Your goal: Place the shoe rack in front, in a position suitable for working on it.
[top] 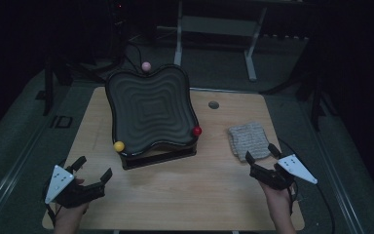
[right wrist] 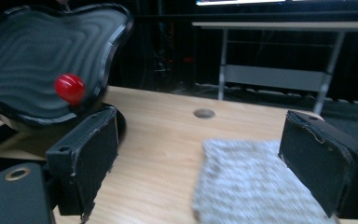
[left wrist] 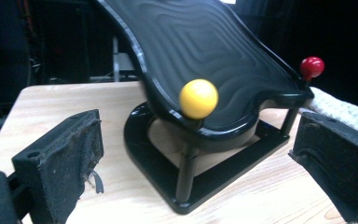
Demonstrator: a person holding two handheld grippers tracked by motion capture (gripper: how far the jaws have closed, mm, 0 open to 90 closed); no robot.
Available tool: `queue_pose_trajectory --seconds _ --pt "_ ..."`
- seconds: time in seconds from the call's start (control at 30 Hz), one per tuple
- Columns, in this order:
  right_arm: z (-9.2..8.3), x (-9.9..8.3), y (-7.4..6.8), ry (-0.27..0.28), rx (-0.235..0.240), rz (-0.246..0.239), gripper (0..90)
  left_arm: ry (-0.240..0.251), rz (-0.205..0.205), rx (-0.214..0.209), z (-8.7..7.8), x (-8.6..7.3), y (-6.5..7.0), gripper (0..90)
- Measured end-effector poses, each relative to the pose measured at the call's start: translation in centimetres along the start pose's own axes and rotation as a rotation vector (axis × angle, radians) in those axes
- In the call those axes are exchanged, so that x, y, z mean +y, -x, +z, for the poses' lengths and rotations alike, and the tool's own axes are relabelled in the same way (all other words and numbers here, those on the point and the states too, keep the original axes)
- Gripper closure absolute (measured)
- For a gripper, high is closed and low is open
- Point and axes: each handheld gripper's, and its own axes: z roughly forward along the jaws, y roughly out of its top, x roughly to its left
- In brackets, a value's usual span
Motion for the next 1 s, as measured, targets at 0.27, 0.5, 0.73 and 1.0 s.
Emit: queue_pose_trajectory --seconds 0.27,0.5,0.73,1.0 --pt "2.4 2.4 -3.0 0.001 0.089 -0.065 11.6 -0.017 0.075 -0.050 1.8 2.1 0.2 1.8" --pt "4.8 3.5 -5.0 -0.010 0.171 -0.104 11.6 -0.050 0.153 -0.067 3.1 3.3 0.3 1.8" --pt "7.4 4.3 -7.1 -0.018 0.279 -0.118 11.8 -0.073 0.202 -0.107 4.4 4.0 0.6 4.9" --pt "10.4 4.3 -8.7 -0.036 0.332 -0.155 23.7 -0.137 0.230 -0.122 5.9 3.7 0.3 15.3"
